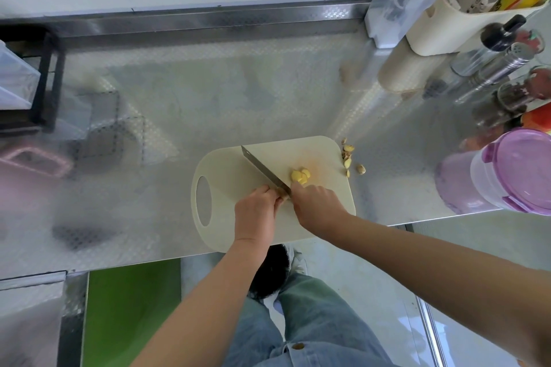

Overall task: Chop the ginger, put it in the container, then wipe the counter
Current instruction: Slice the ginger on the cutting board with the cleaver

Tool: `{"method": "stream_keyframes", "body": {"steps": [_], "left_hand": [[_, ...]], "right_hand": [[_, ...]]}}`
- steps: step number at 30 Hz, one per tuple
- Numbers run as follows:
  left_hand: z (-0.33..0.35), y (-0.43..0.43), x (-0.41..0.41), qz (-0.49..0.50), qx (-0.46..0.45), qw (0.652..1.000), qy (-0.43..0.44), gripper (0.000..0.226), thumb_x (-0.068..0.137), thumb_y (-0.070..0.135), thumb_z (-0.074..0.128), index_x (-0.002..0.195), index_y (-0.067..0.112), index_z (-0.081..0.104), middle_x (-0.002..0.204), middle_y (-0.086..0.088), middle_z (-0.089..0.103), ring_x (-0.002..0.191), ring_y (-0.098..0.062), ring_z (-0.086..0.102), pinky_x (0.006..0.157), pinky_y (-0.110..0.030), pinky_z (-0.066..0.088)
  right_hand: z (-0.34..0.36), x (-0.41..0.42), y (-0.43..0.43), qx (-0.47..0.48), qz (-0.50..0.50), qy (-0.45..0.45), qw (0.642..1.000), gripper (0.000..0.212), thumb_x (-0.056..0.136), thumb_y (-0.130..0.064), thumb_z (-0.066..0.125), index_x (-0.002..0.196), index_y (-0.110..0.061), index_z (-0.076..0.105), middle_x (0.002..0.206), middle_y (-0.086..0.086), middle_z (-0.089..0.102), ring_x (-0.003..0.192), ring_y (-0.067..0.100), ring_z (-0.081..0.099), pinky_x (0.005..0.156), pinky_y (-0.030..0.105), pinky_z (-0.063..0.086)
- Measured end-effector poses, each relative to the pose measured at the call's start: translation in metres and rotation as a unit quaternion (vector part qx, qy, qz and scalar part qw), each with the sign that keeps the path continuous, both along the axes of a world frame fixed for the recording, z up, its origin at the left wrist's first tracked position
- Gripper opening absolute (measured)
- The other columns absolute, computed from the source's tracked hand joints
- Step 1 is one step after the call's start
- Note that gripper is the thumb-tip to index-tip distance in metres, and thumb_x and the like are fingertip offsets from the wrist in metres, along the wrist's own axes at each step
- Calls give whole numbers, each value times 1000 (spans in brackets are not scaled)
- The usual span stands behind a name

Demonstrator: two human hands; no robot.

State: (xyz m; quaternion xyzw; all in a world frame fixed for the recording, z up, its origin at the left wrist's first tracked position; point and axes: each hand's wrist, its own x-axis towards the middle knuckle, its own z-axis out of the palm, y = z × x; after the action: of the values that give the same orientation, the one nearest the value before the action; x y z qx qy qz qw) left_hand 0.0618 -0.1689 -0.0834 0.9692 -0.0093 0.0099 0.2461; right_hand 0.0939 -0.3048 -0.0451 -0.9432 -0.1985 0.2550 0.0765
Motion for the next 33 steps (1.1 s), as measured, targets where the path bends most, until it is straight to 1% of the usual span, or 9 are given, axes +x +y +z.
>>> {"method": "stream_keyframes", "body": {"steps": [3, 6, 8, 11, 16, 19, 26, 30, 33], "left_hand": [[-4, 2, -1, -6, -3, 1000, -1, 9, 75, 16, 80, 72, 16, 72, 60, 1, 57, 48, -22, 54, 38, -27, 37], [-4, 3, 0, -4, -8, 1000, -1, 9, 75, 15, 80, 71, 16, 72, 60, 1, 59, 50, -23, 55, 39, -26, 39], [-3, 4, -1, 0, -13, 1000, 3, 11, 75, 15, 79, 69, 17, 70, 60, 1, 57, 51, -22, 54, 42, -24, 35], [-1, 4, -1, 7, -19, 1000, 12, 11, 74, 12, 79, 72, 17, 70, 61, 2, 57, 52, -22, 54, 47, -24, 29], [2, 5, 0, 30, -33, 998, 38, 4, 83, 14, 72, 82, 18, 73, 75, 1, 68, 66, -23, 60, 57, -24, 29], [5, 5, 0, 30, -5, 998, 52, 10, 90, 24, 64, 91, 19, 73, 86, 0, 71, 78, -23, 61, 60, -26, 28], [4, 4, 0, 41, 12, 997, 64, 14, 91, 27, 61, 91, 19, 72, 81, -4, 65, 76, -25, 57, 59, -29, 30], [5, 5, 0, 33, 3, 998, 55, 12, 90, 25, 63, 89, 18, 73, 77, -5, 63, 73, -25, 55, 58, -29, 28], [7, 5, 0, 15, 12, 998, 52, 13, 90, 23, 63, 88, 16, 73, 76, -6, 63, 70, -25, 55, 57, -29, 27]], "right_hand": [[-4, 1, 5, -2, -11, -8, 1000, 22, 95, -10, 37, 116, -7, 42, 84, 10, 55, 73, 32, 53, 61, 33, 31], [-7, 5, 10, 17, -38, -11, 999, 23, 96, -13, 39, 118, -7, 43, 95, 15, 61, 84, 37, 60, 62, 33, 34], [-6, 8, 4, 52, -87, 1, 995, 24, 98, -20, 39, 118, -7, 44, 94, 16, 60, 82, 37, 58, 62, 34, 34], [-1, 12, -7, 88, -159, 14, 983, 20, 99, -25, 41, 102, -6, 46, 82, 16, 56, 70, 32, 48, 59, 33, 31], [20, 18, -10, 63, -87, -1, 994, 18, 99, -28, 39, 93, -10, 41, 78, 10, 48, 68, 30, 44, 56, 33, 29], [34, 21, -12, 34, -44, -12, 998, 24, 98, -29, 37, 104, -10, 49, 77, 6, 45, 68, 29, 46, 57, 33, 34], [65, 8, -1, -13, 0, 26, 1000, 24, 100, -21, 34, 114, -12, 51, 82, 4, 36, 74, 25, 39, 65, 32, 30], [65, 5, 2, -45, 1, 27, 999, 23, 97, -15, 36, 115, -9, 48, 91, 10, 48, 75, 25, 39, 65, 31, 30], [60, 4, 6, -53, -14, 37, 998, 20, 95, -10, 38, 110, -8, 49, 87, 7, 45, 75, 24, 41, 65, 32, 32]]}}
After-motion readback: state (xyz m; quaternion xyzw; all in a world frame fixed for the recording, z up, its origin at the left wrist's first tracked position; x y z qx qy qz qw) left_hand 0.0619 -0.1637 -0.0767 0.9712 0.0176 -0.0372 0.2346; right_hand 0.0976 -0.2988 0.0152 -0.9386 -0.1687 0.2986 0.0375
